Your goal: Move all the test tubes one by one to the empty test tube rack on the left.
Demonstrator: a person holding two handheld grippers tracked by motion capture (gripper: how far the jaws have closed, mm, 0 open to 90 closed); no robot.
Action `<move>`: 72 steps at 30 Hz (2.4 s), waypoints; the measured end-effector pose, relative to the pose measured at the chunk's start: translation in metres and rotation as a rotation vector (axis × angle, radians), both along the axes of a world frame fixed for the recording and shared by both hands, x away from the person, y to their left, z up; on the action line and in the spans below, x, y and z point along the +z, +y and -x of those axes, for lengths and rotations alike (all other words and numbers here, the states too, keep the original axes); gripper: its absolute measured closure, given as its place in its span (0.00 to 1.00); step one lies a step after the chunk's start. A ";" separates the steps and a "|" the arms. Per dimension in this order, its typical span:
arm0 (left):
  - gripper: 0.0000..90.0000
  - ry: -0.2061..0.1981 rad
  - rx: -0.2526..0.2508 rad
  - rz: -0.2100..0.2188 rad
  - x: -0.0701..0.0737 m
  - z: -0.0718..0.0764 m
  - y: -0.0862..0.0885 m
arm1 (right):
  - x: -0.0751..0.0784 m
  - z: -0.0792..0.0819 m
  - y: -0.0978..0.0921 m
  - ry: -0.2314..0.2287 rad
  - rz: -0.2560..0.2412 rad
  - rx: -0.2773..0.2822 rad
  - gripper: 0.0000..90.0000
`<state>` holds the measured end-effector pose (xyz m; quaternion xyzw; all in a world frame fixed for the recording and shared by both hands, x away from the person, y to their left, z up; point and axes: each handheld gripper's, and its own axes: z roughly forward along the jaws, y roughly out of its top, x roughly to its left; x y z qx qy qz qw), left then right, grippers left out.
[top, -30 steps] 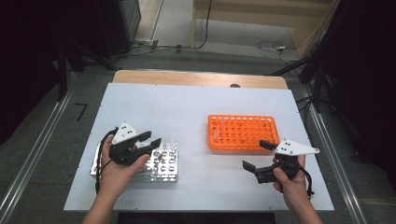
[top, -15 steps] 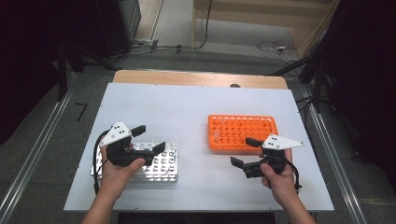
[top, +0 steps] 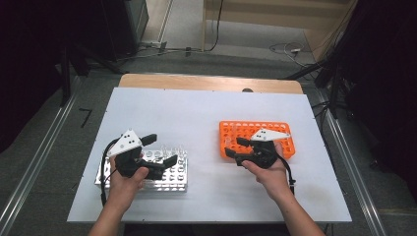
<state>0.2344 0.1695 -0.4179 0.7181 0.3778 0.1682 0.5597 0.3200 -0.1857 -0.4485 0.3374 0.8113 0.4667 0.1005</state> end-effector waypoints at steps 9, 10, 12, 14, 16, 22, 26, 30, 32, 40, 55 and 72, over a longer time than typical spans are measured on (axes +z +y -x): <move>0.00 -0.001 0.001 -0.007 0.000 0.000 -0.002 | -0.022 -0.015 0.018 -0.015 0.096 -0.035 0.71; 0.00 0.000 0.001 -0.007 0.000 0.000 -0.001 | -0.022 -0.015 0.019 -0.024 0.099 -0.037 0.73; 0.00 -0.002 0.000 -0.004 0.000 0.000 -0.001 | -0.023 -0.015 0.022 -0.043 0.109 -0.041 0.76; 0.00 -0.001 0.001 -0.004 0.000 0.000 -0.001 | -0.023 -0.014 0.023 -0.062 0.125 -0.048 0.81; 0.00 -0.001 0.001 -0.004 0.000 0.000 -0.001 | -0.024 -0.012 0.024 -0.073 0.130 -0.045 0.82; 0.00 -0.005 -0.007 -0.007 0.001 0.000 -0.004 | -0.017 -0.009 0.019 -0.092 0.082 -0.044 0.82; 0.00 -0.005 -0.014 -0.011 0.001 0.001 -0.007 | -0.007 -0.006 0.012 -0.106 0.041 -0.044 0.82; 0.00 -0.008 -0.018 -0.015 0.002 0.001 -0.009 | 0.005 0.000 0.004 -0.124 0.012 -0.033 0.82; 0.00 -0.006 -0.019 -0.014 0.002 0.002 -0.010 | 0.011 0.004 0.000 -0.127 0.002 -0.024 0.82; 0.00 -0.012 -0.042 -0.011 0.004 0.004 -0.017 | 0.028 0.026 -0.012 -0.128 -0.018 0.032 0.82; 0.04 -0.018 -0.146 0.002 0.007 0.011 -0.047 | 0.032 0.069 0.000 -0.091 -0.018 0.177 0.82; 0.43 -0.020 -0.281 0.022 0.007 0.020 -0.079 | 0.027 0.086 0.028 -0.079 0.019 0.280 0.82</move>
